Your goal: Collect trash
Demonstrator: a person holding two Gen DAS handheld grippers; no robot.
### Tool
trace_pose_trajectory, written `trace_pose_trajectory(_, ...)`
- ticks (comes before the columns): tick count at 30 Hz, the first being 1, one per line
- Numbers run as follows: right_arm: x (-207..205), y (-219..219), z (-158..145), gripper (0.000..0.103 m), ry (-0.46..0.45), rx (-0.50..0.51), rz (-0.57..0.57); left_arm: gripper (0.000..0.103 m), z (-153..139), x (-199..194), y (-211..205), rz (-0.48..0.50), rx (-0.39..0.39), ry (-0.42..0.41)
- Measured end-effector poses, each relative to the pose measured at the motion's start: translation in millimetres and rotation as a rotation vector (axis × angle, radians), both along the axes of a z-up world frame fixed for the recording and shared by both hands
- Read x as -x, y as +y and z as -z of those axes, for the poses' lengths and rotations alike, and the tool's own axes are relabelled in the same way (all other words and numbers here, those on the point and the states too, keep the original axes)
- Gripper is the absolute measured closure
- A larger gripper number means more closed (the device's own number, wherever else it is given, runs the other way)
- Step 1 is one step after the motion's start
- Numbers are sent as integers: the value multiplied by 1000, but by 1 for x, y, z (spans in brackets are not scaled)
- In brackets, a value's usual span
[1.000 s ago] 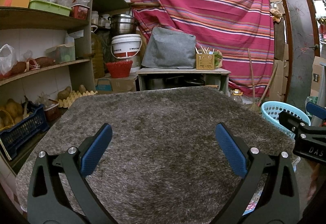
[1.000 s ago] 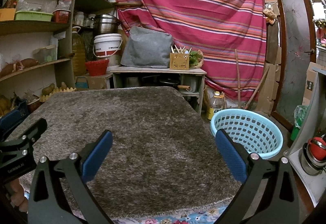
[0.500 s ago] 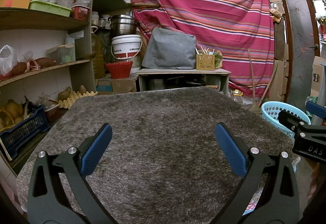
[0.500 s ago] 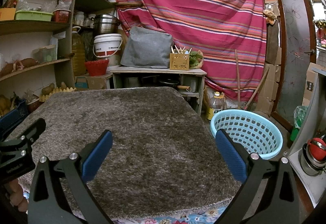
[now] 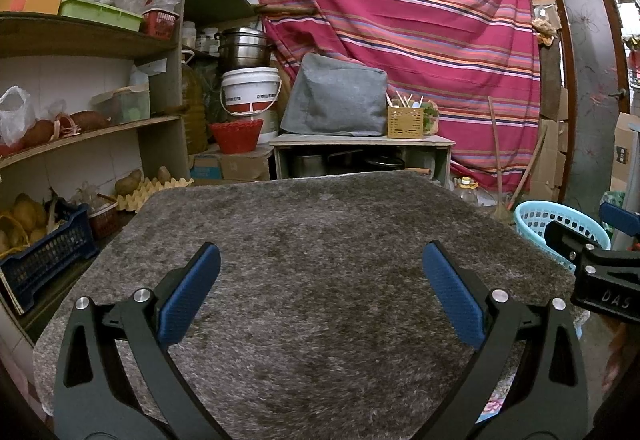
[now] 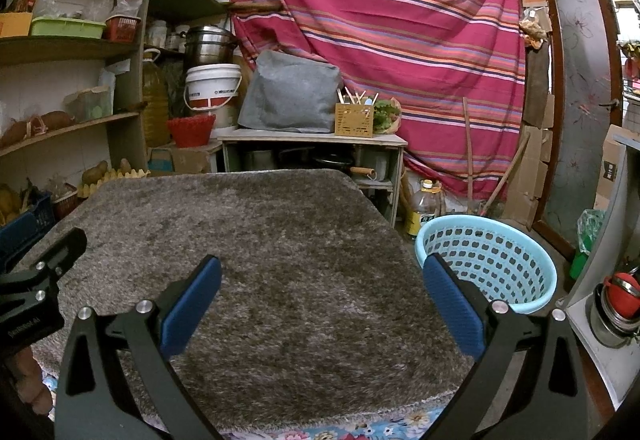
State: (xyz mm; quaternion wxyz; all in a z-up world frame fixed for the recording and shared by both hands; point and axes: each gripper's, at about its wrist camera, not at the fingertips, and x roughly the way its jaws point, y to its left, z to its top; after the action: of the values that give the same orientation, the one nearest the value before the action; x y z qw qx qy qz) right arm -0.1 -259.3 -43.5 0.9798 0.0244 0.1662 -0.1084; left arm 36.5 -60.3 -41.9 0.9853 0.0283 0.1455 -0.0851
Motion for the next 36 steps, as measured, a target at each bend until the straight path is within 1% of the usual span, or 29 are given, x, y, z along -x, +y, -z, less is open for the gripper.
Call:
trace_pose_trajectory(8, 0, 0, 0, 4, 1, 0, 1, 5, -6, 1, 7, -3, -11, -15)
trace_pose_trajectory(36, 0, 0, 0, 4, 0, -1, -1, 5, -5, 0, 8, 0, -11, -14)
